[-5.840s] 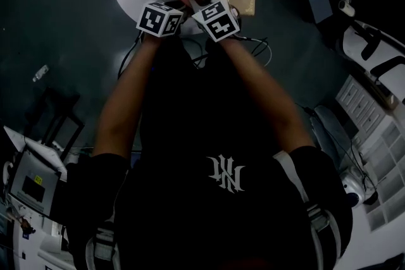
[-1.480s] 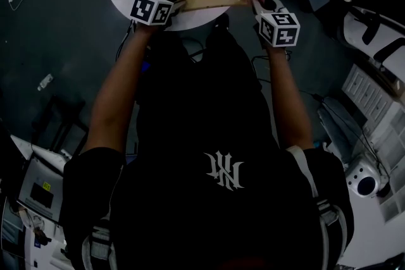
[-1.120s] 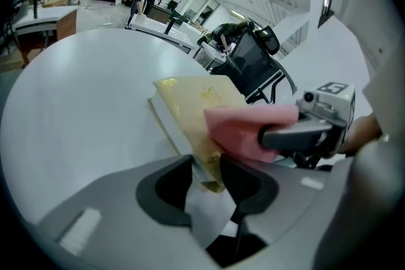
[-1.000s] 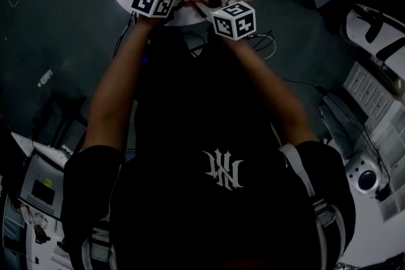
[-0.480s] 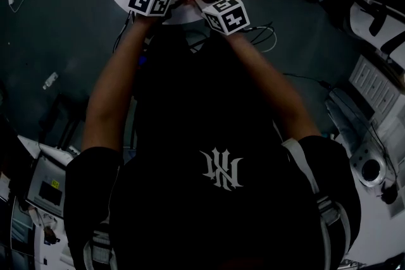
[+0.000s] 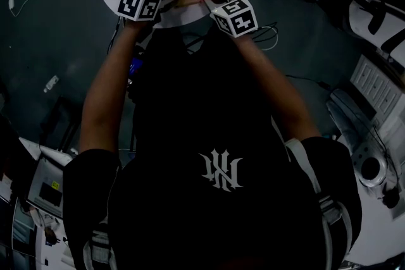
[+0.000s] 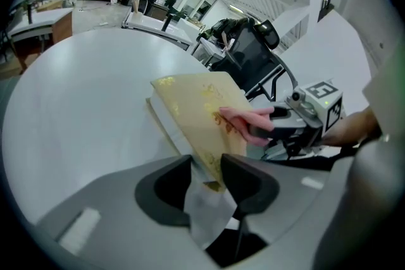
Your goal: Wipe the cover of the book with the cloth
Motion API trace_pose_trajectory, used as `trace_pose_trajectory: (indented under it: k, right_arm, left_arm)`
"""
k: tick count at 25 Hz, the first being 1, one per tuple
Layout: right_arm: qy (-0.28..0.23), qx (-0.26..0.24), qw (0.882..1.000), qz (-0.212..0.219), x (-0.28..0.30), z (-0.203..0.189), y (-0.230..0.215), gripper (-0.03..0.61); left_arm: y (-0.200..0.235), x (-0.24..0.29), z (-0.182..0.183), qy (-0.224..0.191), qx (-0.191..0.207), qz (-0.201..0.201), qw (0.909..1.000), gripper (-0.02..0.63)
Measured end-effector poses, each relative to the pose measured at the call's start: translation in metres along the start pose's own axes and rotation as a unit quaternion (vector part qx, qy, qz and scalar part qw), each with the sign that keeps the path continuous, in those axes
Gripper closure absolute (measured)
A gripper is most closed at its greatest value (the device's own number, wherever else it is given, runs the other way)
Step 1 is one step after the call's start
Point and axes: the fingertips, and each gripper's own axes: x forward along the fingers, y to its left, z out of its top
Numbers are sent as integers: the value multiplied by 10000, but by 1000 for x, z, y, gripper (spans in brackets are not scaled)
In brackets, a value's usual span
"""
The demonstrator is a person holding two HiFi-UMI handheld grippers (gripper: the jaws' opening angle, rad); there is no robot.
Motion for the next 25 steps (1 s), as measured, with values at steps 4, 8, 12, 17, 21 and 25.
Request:
trace_pose_trajectory:
  k: [4, 8, 12, 17, 21, 25]
  right_arm:
    - [-73, 128, 9997, -194, -19, -8, -27, 568]
    - [-150, 185, 9990, -366, -39, -15, -57, 567]
    - [-236, 158, 9982, -523, -60, -20, -85, 568]
    - [167, 767, 9932, -863, -82, -57, -146, 566]
    - [-671, 426, 9966, 210, -106, -6, -132, 566]
    - [-1518, -246, 9810, 1180, -141, 65, -77, 566]
  left_arm:
    - [-1, 1, -1, 19, -26, 69, 10000, 462]
    - [-2, 1, -1, -29, -98, 167, 9998, 459]
    - [-3, 1, -2, -63, -147, 309, 9994, 453]
    - [-8, 5, -2, -109, -244, 549, 9981, 449]
    - [-7, 3, 1, -270, -449, 851, 9950, 451]
    - [-14, -19, -4, -261, -510, 1125, 9920, 479]
